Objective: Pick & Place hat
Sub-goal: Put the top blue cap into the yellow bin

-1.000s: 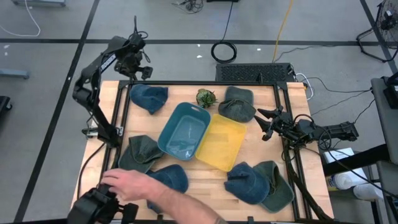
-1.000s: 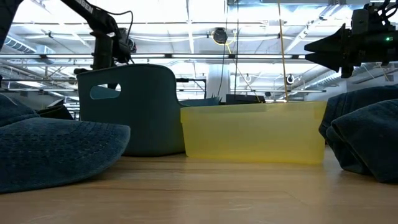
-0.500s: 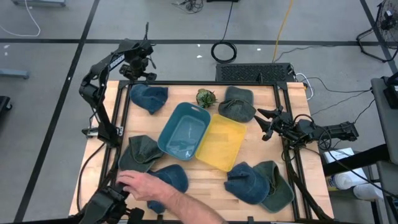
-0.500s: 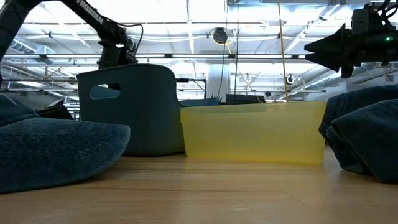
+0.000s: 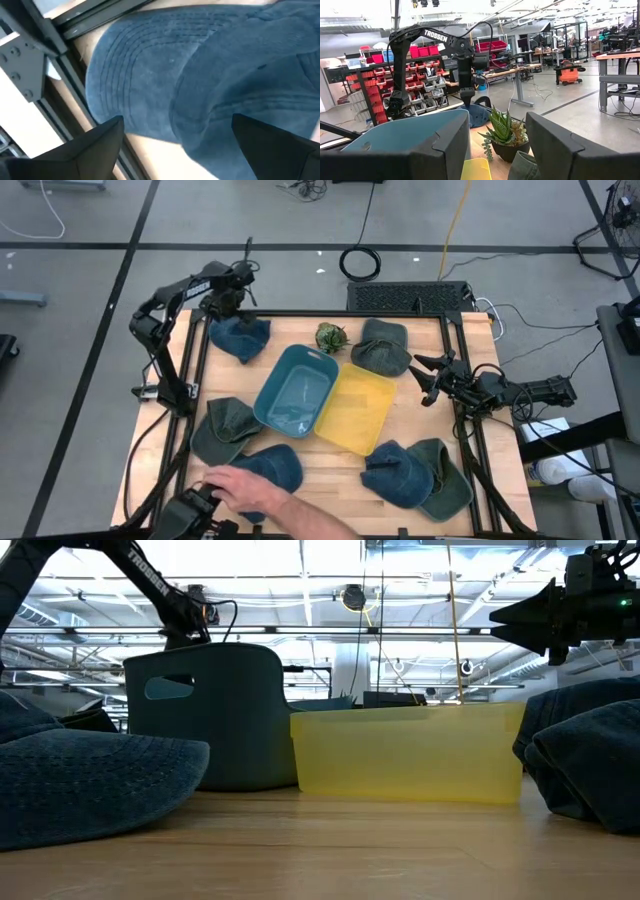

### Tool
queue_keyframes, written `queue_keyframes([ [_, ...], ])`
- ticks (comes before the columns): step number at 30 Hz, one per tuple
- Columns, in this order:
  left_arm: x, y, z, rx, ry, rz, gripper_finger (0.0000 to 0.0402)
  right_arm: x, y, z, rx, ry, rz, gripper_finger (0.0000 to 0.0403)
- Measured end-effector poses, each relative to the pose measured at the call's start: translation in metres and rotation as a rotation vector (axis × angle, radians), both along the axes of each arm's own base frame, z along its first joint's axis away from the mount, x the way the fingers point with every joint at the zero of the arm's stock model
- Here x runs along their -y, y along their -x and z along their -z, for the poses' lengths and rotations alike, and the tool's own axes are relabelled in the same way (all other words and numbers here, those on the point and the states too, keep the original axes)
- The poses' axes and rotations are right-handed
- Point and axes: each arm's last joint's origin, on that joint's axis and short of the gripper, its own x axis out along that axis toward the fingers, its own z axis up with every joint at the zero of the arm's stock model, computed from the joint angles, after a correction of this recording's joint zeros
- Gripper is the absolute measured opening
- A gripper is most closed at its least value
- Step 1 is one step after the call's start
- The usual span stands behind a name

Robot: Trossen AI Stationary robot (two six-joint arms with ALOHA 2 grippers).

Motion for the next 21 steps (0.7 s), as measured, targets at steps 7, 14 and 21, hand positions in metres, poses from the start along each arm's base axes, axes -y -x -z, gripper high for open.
queue_keyframes([
  [7,0.007,-0.008,0.015,-0.055,-0.059,0.02,0.0378,0.0,0.0,0.0,0.0,0.0,0.0,0.0187],
  [14,0.009,-0.012,0.017,-0.064,-0.084,0.022,0.0322,0.0,0.0,0.0,0.0,0.0,0.0,0.0187],
  [21,0.009,-0.011,0.017,-0.064,-0.086,0.009,0.0205,0.0,0.0,0.0,0.0,0.0,0.0,0.0187],
])
